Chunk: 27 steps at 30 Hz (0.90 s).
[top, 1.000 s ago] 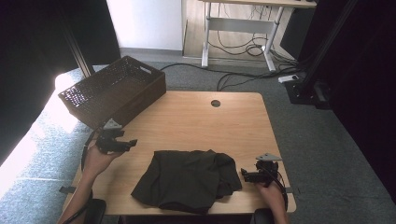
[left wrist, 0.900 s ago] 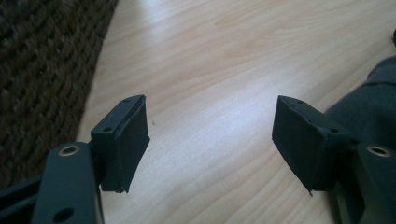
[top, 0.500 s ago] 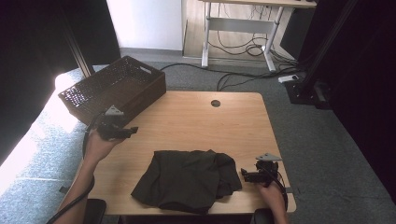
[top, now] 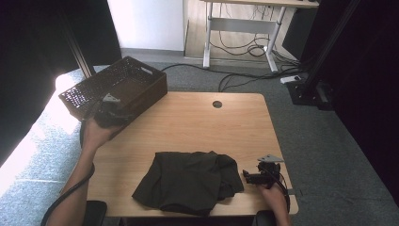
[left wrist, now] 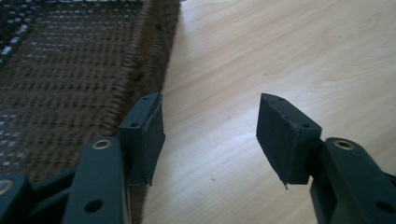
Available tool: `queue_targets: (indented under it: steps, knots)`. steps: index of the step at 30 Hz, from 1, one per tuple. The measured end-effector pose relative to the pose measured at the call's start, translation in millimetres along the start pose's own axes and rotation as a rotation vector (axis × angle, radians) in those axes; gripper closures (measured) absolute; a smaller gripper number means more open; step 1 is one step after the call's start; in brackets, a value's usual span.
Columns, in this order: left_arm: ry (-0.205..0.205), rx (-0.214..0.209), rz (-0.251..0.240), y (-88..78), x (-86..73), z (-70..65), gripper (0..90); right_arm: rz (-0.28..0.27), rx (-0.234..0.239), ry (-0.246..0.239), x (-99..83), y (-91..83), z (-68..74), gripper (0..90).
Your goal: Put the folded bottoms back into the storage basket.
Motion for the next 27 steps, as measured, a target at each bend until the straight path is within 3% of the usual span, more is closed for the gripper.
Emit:
queue_targets:
  steps: [12, 19, 25, 27]
  knots:
    - [-0.041, 0.081, 0.008, -0.4, 1.0, 31.0, 49.3, 0.0, 0.0, 0.0, 0.0, 0.0, 0.0, 0.0]
    - [-0.063, 0.118, 0.064, 10.4, -9.1, 43.9, 50.3, 0.0, 0.0, 0.0, 0.0, 0.0, 0.0, 0.0]
    - [-0.096, 0.131, 0.103, 19.3, -21.2, 50.2, 58.6, 0.0, 0.0, 0.0, 0.0, 0.0, 0.0, 0.0]
    - [-0.09, 0.133, 0.103, 20.0, -22.4, 50.1, 59.4, 0.0, 0.0, 0.0, 0.0, 0.0, 0.0, 0.0]
Point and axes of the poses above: each handheld gripper's, and its own axes: y roughly forward along the jaws, x roughly out of its top, z roughly to its left, the point moved 4 cm from there along y, roughly forward along the jaws, and after that the axes turned 8 degrees about -z, right-handed, at the moved point
